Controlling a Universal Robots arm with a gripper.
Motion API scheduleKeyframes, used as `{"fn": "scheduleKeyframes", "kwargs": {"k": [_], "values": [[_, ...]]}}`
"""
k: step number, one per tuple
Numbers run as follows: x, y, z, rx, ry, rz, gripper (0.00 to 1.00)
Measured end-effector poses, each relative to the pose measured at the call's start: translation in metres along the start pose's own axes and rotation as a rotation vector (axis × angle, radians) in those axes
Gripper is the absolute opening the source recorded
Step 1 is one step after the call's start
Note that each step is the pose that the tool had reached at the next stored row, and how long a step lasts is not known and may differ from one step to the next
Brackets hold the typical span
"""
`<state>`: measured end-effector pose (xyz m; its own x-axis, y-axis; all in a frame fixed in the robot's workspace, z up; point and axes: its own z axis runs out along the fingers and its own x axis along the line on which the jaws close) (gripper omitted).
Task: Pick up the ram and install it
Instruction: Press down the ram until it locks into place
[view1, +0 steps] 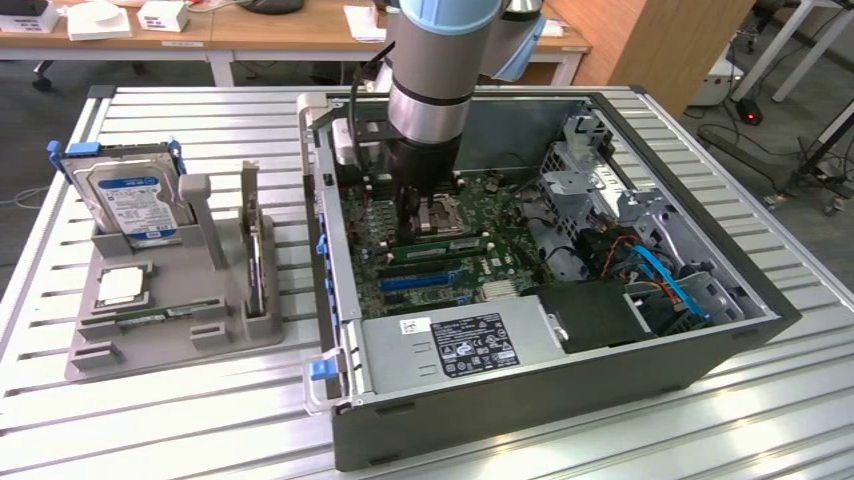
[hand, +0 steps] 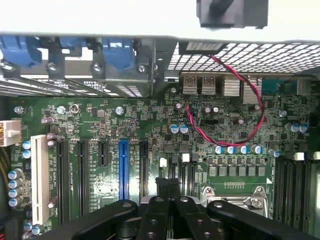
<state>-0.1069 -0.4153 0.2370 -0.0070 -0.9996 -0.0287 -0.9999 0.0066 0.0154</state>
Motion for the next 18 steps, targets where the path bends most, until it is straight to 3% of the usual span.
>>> {"fn": "scheduleKeyframes", "kwargs": {"k": [6, 13, 18], "values": [[-0.0002, 0.0001, -0.0077, 0.0001, -0.0001, 0.0, 0.09], [-0.0002, -0.0002, -0.0081, 0.0, 0.0, 0.0, 0.09], [-0.0003, -0.0061, -0.0082, 0.0, 0.0, 0.0, 0.09]]}}
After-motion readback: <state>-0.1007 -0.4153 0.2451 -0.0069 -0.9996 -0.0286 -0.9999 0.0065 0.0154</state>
